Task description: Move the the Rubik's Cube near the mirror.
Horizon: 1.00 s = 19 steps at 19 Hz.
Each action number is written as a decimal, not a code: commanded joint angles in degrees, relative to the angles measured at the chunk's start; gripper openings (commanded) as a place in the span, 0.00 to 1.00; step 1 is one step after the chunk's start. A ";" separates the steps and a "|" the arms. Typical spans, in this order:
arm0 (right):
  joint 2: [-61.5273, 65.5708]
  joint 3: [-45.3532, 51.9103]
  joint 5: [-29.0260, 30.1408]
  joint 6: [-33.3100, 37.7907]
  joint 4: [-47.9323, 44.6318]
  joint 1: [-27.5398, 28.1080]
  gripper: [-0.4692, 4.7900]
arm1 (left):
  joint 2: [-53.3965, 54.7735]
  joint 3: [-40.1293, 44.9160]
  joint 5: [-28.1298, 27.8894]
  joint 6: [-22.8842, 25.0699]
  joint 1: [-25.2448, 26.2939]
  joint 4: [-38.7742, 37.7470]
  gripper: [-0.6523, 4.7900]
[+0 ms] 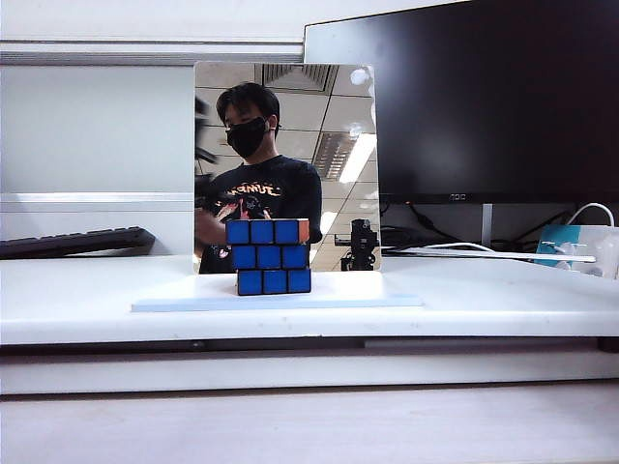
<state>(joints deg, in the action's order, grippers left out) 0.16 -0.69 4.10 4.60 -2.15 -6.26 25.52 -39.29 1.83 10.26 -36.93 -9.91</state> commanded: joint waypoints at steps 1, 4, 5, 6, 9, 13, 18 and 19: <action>-0.02 0.26 -0.13 -0.13 -0.90 0.00 0.09 | -6.93 4.31 10.05 -8.55 20.96 -2.56 0.11; -0.02 0.26 -0.15 -0.13 -0.85 0.00 0.09 | -17.05 13.33 1.14 -9.46 34.01 -2.43 0.11; -0.02 0.26 -0.13 -0.13 -0.87 0.09 0.09 | -18.51 15.30 0.72 -9.66 35.01 -1.90 0.11; -0.02 0.26 -0.13 -0.13 -0.83 0.07 0.09 | -21.03 18.71 -0.90 -9.94 36.44 -0.70 0.11; -0.02 0.26 -0.17 -0.13 -0.81 0.07 0.09 | -25.49 26.75 -2.25 -14.23 38.93 3.13 0.11; -0.02 0.26 -0.13 -0.13 -0.66 0.15 0.09 | -25.31 33.00 0.11 -18.49 39.41 7.96 0.11; -0.02 0.26 -0.13 -0.13 -0.66 0.09 0.09 | -25.31 36.28 3.41 -15.91 39.39 10.01 0.11; -0.02 0.26 -0.13 -0.13 -0.68 0.11 0.09 | -25.31 36.92 3.54 -14.08 39.39 10.05 0.11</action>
<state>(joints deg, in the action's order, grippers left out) 0.14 -0.69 4.08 4.54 -2.02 -6.13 0.21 -2.63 4.97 -5.50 2.42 -0.82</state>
